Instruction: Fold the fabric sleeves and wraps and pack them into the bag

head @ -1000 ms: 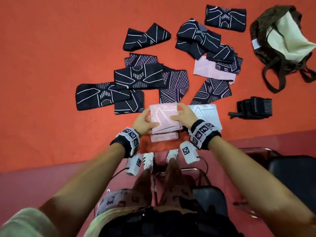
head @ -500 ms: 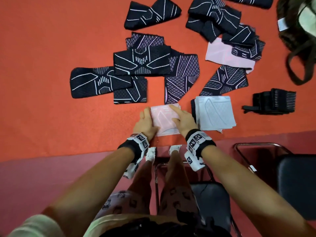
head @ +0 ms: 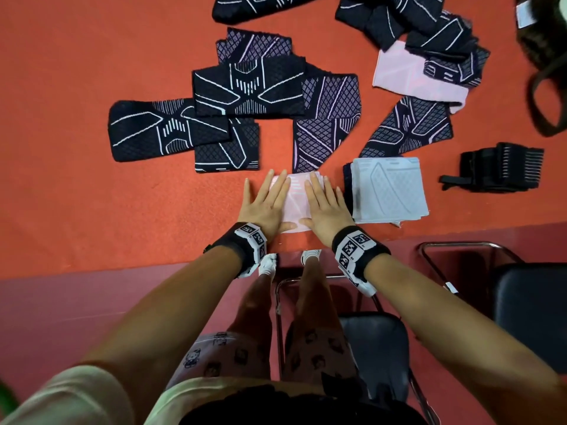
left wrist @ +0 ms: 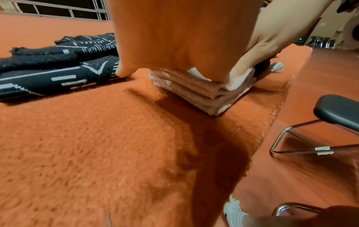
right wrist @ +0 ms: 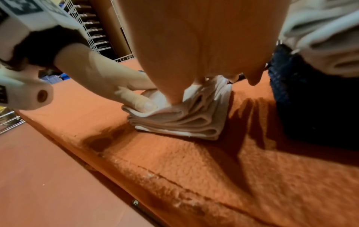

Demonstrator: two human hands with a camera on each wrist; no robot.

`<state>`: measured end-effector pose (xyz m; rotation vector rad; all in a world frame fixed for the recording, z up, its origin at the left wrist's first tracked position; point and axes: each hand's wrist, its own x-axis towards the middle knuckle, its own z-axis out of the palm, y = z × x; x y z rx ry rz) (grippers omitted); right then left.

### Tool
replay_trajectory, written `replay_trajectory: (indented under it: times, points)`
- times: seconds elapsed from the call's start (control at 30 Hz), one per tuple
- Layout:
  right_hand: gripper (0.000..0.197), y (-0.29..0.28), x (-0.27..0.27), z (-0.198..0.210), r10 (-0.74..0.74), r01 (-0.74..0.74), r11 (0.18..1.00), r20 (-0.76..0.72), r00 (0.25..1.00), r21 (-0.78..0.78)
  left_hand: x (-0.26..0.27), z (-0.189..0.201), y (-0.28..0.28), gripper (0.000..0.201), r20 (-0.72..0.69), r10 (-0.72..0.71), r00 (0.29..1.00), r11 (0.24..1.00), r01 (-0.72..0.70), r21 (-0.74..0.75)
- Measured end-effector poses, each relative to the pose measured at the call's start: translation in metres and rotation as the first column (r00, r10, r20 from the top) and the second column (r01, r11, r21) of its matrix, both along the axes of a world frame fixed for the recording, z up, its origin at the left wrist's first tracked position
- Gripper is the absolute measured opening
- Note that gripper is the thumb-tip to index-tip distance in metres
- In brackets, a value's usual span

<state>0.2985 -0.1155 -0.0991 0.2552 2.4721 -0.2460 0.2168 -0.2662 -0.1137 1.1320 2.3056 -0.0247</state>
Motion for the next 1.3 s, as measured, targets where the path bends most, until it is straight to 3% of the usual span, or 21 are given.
replay_trajectory:
  times: [0.23, 0.37, 0.53, 0.7, 0.87, 1.0, 1.3]
  points:
    - [0.077, 0.004, -0.011, 0.019, -0.076, 0.078, 0.993, 0.019, 0.997, -0.090, -0.007, 0.021, 0.010, 0.095, 0.010, -0.010, 1.000, 0.999, 0.010, -0.036]
    - [0.060, 0.023, -0.026, 0.049, -0.183, 0.161, 0.975, -0.133, 0.974, -0.155, -0.027, 0.054, 0.033, 0.077, -0.040, -0.019, 0.999, 0.996, 0.022, 0.084]
    - [0.044, 0.079, -0.045, 0.101, -0.429, 0.343, 0.893, -0.315, 0.847, -0.293, -0.065, 0.093, 0.091, 0.068, -0.075, 0.089, 0.993, 0.962, -0.066, 0.266]
    - [0.048, 0.165, -0.050, 0.123, -0.527, 0.471, 0.847, -0.277, 0.803, -0.245, -0.095, 0.117, 0.170, 0.056, -0.091, 0.047, 0.995, 0.952, -0.017, 0.307]
    - [0.049, 0.251, -0.050, 0.108, -0.571, 0.566, 0.820, -0.190, 0.799, -0.084, -0.109, 0.112, 0.248, 0.046, -0.064, -0.028, 0.998, 0.969, 0.043, 0.242]
    - [0.051, 0.302, -0.056, 0.083, -0.613, 0.612, 0.790, -0.118, 0.782, -0.047, -0.113, 0.090, 0.301, 0.045, -0.016, -0.045, 0.999, 0.980, 0.047, 0.193]
    - [0.053, 0.347, -0.079, 0.020, -0.632, 0.628, 0.774, -0.039, 0.774, -0.073, -0.105, 0.021, 0.365, 0.048, 0.089, -0.049, 0.995, 0.995, 0.040, 0.094]
